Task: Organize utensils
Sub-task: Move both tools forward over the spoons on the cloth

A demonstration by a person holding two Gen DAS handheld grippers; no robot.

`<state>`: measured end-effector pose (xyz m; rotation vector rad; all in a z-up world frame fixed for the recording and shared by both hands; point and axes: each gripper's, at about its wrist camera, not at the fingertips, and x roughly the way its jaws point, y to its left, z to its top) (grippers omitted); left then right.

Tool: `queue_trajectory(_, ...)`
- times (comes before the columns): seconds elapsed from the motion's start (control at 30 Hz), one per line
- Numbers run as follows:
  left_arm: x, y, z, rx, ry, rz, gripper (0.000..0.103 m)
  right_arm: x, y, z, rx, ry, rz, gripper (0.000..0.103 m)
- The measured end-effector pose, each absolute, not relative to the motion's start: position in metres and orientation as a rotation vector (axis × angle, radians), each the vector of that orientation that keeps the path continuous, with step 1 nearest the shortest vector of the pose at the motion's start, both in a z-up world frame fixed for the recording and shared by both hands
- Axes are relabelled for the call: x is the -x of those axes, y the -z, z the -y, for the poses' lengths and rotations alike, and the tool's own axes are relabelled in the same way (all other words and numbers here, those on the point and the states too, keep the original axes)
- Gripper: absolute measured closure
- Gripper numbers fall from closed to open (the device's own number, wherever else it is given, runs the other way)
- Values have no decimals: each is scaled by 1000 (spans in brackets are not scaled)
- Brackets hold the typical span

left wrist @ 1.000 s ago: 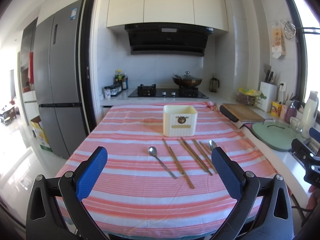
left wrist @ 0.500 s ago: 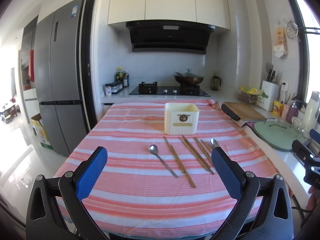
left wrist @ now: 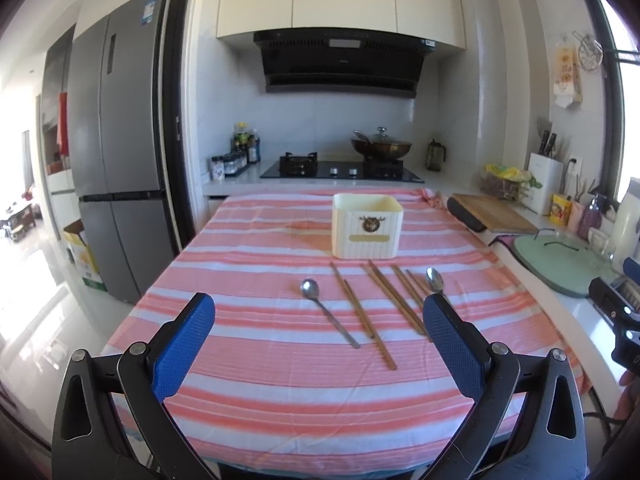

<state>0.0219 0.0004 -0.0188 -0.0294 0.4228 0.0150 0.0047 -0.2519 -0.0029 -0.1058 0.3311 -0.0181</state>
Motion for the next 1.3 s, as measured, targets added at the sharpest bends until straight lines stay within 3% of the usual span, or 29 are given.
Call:
queue_trajectory(1.07,-127,96,-9,65,-75,-728,0,-76,54,275,106,80,-498,0)
queue_trajectory(1.3,-167,129,-29,193,-99,-860,0,-87,63,284,94,102,-522,0)
